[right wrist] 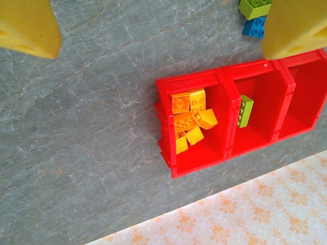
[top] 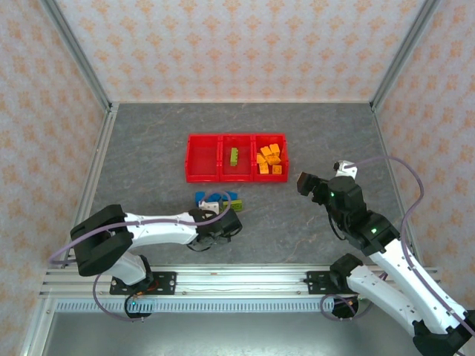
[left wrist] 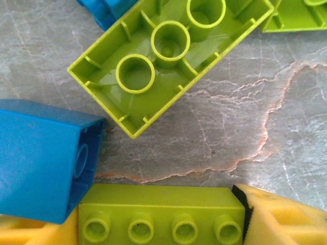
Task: Sort the legos into containers by color
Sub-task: Pick up the lego from the middle-left of the table, then place the lego in the container.
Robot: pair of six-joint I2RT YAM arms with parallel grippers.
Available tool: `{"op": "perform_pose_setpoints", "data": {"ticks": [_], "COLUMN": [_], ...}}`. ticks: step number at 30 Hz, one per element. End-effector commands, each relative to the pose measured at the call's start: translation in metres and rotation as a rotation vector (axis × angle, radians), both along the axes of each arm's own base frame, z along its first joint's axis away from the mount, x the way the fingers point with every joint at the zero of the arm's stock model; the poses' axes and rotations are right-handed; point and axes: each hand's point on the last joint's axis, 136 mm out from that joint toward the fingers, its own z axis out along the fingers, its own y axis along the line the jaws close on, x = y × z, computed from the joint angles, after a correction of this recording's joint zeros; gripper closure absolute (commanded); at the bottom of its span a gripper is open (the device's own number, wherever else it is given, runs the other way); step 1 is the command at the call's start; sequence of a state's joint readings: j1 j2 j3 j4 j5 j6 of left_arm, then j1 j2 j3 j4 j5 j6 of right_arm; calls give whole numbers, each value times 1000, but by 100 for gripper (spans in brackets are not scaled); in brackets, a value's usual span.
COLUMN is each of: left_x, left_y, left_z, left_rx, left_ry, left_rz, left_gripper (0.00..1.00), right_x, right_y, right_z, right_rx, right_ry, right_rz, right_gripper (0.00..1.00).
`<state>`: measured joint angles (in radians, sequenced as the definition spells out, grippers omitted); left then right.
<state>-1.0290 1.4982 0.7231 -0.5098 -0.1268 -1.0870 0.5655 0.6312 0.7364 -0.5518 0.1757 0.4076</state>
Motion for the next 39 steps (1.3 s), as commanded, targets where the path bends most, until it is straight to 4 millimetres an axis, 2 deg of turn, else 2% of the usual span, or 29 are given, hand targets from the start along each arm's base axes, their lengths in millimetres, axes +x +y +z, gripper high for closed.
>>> {"op": "perform_pose_setpoints", "data": {"ticks": [1,5,8,11,14,20,24,27,33,36,39], "left_x": [7,10,15,22,33,82,131,168,228,249,264], "left_y": [-8,-15,-22,-32,-36,-18,-19,-20,-39,-49,-57], "left_z": [-7,-4,5,25,54,105,150,167,178,168,146], "left_rx": [-9,-18,-21,-35,-42,79,105,94,89,90,92], "left_ry": [-1,-9,-28,-67,-131,-243,-339,-369,-390,-372,-331], "left_rz": [-18,-36,-53,-70,-72,-54,-56,-51,-84,-97,-111], "left_gripper": [40,48,53,56,55,56,56,57,57,57,57], "right_x": [0,0,0,0,0,-3,-3,-4,-5,-5,-5], "right_y": [-2,-3,-4,-6,-10,-16,-16,-17,-18,-18,-18], "right_z": [-4,-4,-3,-2,1,6,7,7,8,8,8], "right_rx": [-10,-11,-14,-15,-13,-6,-1,1,3,5,6], "right_ry": [-3,-5,-6,-9,-20,-44,-42,-45,-48,-48,-48], "right_rz": [-4,-7,-13,-27,-46,-67,-70,-74,-79,-81,-82], "right_gripper": [0,0,0,0,0,0,0,0,0,0,0]}}
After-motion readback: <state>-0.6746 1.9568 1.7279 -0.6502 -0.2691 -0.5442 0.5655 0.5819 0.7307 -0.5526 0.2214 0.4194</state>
